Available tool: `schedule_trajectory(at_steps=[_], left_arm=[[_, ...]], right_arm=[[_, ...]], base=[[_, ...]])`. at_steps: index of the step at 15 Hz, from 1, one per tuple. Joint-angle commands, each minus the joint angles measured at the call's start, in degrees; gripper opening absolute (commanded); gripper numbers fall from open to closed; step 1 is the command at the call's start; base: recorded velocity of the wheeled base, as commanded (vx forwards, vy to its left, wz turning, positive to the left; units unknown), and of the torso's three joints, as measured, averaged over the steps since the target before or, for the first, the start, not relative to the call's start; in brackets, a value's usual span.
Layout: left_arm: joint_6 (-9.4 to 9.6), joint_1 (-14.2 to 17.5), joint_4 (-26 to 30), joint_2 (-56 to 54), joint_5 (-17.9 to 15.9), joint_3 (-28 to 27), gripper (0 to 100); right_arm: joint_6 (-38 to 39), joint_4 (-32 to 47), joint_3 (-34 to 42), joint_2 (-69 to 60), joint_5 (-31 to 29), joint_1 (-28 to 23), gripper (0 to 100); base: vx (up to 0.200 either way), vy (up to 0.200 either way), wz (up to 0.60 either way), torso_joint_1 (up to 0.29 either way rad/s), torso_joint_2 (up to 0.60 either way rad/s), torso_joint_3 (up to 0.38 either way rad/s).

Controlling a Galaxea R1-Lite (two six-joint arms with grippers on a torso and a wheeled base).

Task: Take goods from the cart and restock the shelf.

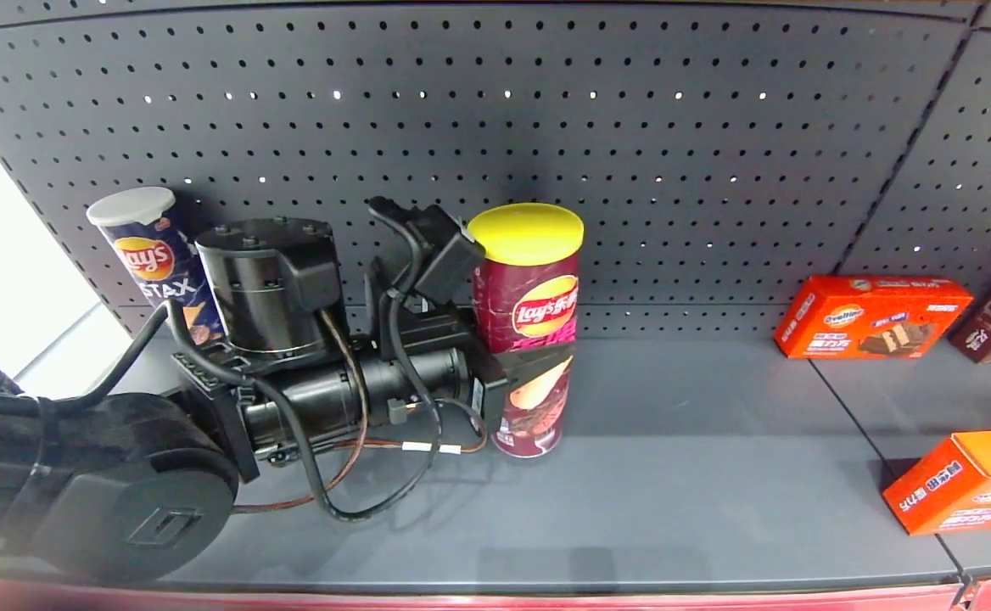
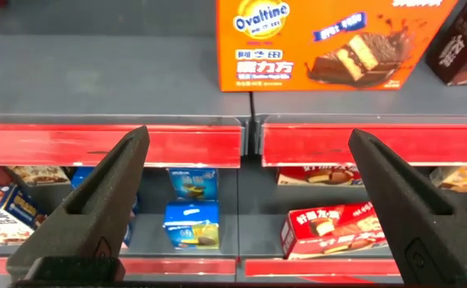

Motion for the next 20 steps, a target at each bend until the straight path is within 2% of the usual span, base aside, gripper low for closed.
schedule_trajectory(at_steps=[1,4,8,12,13,17,18,20], left_arm=[[-0.05,0.4,0.0,-1.5,0.1,0.1,0],[0.03,1.9,-0.1,-3.7,0.3,2.1,0],[0.12,5.5,-0.1,-9.7,0.2,7.5,0],[0.03,7.5,-0.1,-10.4,0.5,7.9,0],[0.03,9.0,-0.1,-11.3,0.5,9.2,0],[-0.05,11.2,-0.1,-14.1,0.5,14.7,0],[-0.05,11.2,-0.1,-14.1,0.5,14.7,0],[-0.41,13.0,0.0,-16.4,0.5,17.2,0]], right_arm=[[0.0,-0.1,0.0,0.1,0.1,0.0,100],[0.0,0.0,0.0,0.1,0.1,0.0,100],[0.0,-0.1,0.0,0.1,0.1,0.0,100],[-1.7,-0.1,-0.1,0.1,1.6,0.0,100],[-2.7,-0.1,-0.1,0.1,1.5,0.0,100],[-2.7,-0.1,-0.2,0.1,1.3,0.0,100],[-2.7,-0.1,-0.2,0.1,1.3,0.0,100],[-2.2,-0.5,-0.5,0.1,0.0,0.0,100]], base=[[0.0,0.0,0.0,0.0,0.0,0.0],[0.0,0.0,0.0,0.0,0.0,0.0],[0.0,0.0,0.0,0.0,0.0,0.0],[0.0,0.0,0.0,0.0,0.0,0.0],[0.0,0.0,0.0,0.0,0.0,0.0],[0.0,0.0,0.0,0.0,0.0,0.0],[0.0,0.0,0.0,0.0,0.0,0.0],[0.0,0.0,0.0,0.0,0.0,0.0]])
